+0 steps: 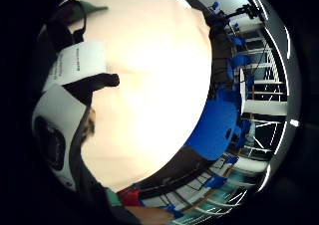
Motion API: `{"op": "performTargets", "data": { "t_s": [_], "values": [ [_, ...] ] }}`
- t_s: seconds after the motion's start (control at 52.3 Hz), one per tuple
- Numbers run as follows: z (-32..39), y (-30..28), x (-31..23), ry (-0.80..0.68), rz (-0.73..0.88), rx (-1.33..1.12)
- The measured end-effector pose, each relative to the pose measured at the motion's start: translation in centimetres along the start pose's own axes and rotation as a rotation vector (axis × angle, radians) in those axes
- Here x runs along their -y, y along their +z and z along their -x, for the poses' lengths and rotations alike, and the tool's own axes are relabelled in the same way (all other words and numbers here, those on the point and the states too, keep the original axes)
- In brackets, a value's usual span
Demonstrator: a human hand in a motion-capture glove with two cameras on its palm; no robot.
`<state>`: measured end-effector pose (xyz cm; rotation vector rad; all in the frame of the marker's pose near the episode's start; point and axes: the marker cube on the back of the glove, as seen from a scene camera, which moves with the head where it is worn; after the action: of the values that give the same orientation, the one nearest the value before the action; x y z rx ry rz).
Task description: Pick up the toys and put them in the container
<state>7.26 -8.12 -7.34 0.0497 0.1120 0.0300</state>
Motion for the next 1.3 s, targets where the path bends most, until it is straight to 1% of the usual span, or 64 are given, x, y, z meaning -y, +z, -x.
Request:
{"op": "performTargets", "data": {
  "t_s": [0.115,0.306,0.382,0.497,0.574,0.65,0.707,0.765,0.899,0.994,1.013,1.109,1.205,1.3],
  "values": [
    [4.7,-4.1,0.8,-0.048,-0.037,0.023],
    [14.3,-7.9,3.1,-0.189,-0.075,-0.025],
    [18.9,-8.9,5.1,-0.183,-0.067,0.012],
    [24.1,-9.3,6.6,-0.25,-0.057,0.028],
    [27.0,-8.8,7.3,-0.376,-0.054,-0.011],
    [29.7,-7.8,8.2,-0.336,-0.05,-0.028],
    [31.2,-7.0,8.5,-0.407,-0.054,-0.045],
    [32.5,-6.5,8.7,-0.421,-0.049,-0.025],
    [33.7,-5.9,9.8,-0.361,-0.062,0.068],
    [32.2,-5.0,10.7,-0.366,-0.049,-0.013],
    [31.9,-4.8,10.9,-0.37,-0.037,0.003],
    [31.5,-5.1,11.3,-0.387,0.003,0.233],
    [28.9,-5.3,12.7,-0.324,-0.011,0.321],
    [24.9,-5.1,14.3,-0.232,-0.039,0.294]
  ]
}}
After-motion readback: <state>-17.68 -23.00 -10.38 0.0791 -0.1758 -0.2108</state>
